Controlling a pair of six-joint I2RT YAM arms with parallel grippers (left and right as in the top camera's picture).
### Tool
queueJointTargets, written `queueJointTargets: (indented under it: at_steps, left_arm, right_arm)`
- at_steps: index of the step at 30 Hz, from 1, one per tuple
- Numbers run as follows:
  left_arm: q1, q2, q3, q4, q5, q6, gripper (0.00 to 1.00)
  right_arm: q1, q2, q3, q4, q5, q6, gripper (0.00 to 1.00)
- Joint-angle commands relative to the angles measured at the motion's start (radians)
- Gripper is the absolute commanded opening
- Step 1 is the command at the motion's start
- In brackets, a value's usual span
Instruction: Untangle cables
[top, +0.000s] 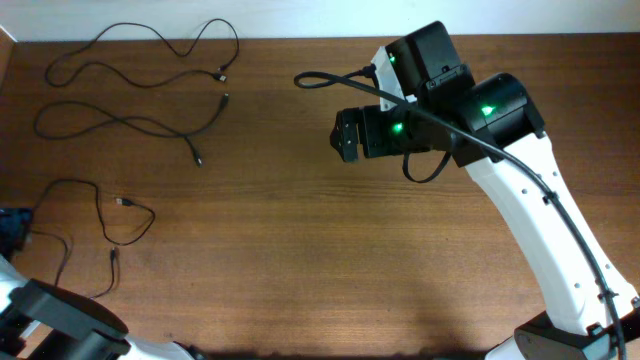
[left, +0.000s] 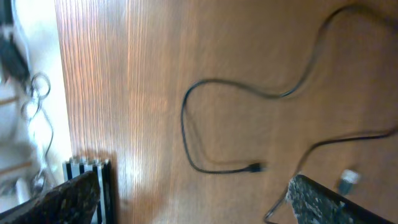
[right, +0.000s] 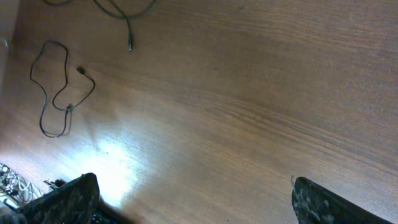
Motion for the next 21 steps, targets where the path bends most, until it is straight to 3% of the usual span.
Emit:
queueJointTargets:
  at_steps: [1,9,13,17,21]
  left_arm:
    - [0.006,0.012,-0.17,0.023,0.034,-0.117,0.99]
    - [0.006,0.012,-0.465,0.316,0.132,-0.134,0.99]
    - [0.006,0.012,-0.525,0.401,0.124,-0.131,1.0]
    - [0.006,0.012,-0.576,0.47,0.119,-0.13,0.91]
    - [0.006,0.012,-0.607,0.51,0.116,-0.131,0.91]
  right_arm:
    - [0.005,-0.008,0.0,0.003,0.007,-0.006,0.98]
    - [0.005,-0.008,0.0,0.003,0.007,-0.006,0.98]
    - [0.005,-0.008,0.0,0.003,0.007,-0.006,0.98]
    - [0.005,-0.008,0.0,0.003,0.007,-0.006,0.99]
    - [0.005,-0.008,0.0,0.003,0.007,-0.006,0.98]
